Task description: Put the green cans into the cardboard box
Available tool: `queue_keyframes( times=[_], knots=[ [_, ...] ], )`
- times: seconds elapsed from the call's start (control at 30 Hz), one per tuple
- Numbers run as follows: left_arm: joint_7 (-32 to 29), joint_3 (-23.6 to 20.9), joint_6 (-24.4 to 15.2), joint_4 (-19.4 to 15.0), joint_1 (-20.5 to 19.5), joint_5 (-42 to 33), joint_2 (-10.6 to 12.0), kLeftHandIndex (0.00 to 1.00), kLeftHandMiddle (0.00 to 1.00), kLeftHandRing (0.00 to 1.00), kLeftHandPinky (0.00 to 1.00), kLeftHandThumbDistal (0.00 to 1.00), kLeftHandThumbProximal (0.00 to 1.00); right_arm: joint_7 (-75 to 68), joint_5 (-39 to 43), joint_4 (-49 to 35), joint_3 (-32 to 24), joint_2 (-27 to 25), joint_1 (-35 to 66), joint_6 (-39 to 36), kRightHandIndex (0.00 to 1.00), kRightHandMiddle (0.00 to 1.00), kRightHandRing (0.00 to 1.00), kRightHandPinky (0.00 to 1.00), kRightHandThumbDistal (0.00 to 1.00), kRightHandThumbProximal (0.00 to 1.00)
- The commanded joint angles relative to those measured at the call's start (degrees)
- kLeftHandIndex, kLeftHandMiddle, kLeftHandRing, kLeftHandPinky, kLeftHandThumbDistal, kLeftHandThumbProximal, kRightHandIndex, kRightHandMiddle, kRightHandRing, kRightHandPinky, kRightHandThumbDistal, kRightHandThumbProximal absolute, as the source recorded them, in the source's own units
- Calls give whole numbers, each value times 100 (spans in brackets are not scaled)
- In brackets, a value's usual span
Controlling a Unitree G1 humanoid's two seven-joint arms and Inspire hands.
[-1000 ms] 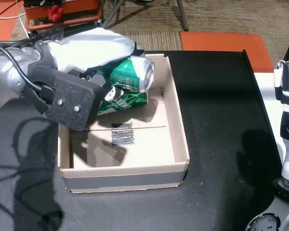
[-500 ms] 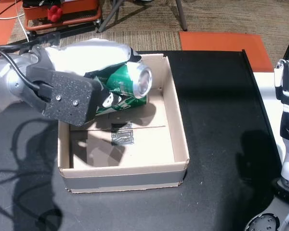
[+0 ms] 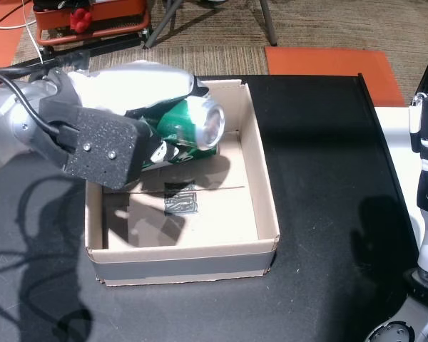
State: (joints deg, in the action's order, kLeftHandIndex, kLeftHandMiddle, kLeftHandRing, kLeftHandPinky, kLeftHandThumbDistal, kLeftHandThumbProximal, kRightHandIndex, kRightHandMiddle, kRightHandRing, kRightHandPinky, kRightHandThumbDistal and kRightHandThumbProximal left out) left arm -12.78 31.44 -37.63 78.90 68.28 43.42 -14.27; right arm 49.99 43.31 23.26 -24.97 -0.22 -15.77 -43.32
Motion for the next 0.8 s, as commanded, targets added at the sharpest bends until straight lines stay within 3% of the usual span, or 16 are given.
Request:
queue_keyframes(
  times=[0.0, 0.07, 0.13, 0.23, 0.77],
  knots=[
    [-72, 95, 92, -32, 116, 83, -69, 85, 92, 93, 88, 85, 17, -16, -35, -65, 27, 16, 62, 8, 1, 5, 14, 23, 78, 0],
    [-125, 134, 167, -26, 124, 91, -69, 95, 100, 98, 90, 94, 23, -19, -34, -64, 32, 10, 64, 13, 0, 5, 14, 23, 78, 0],
    [-147, 159, 218, -23, 126, 89, -70, 98, 100, 100, 90, 100, 26, -16, -21, -61, 31, 6, 65, 26, 0, 5, 15, 23, 78, 0],
    [-184, 188, 313, -22, 133, 68, -66, 100, 100, 100, 90, 100, 31, -43, -29, -86, 35, 5, 87, 52, 0, 6, 15, 23, 78, 0],
    [-295, 163, 418, -29, 133, 18, -68, 100, 100, 100, 89, 100, 29, -64, -39, -91, 40, -14, 96, 69, 1, 6, 14, 23, 77, 0]
  ],
)
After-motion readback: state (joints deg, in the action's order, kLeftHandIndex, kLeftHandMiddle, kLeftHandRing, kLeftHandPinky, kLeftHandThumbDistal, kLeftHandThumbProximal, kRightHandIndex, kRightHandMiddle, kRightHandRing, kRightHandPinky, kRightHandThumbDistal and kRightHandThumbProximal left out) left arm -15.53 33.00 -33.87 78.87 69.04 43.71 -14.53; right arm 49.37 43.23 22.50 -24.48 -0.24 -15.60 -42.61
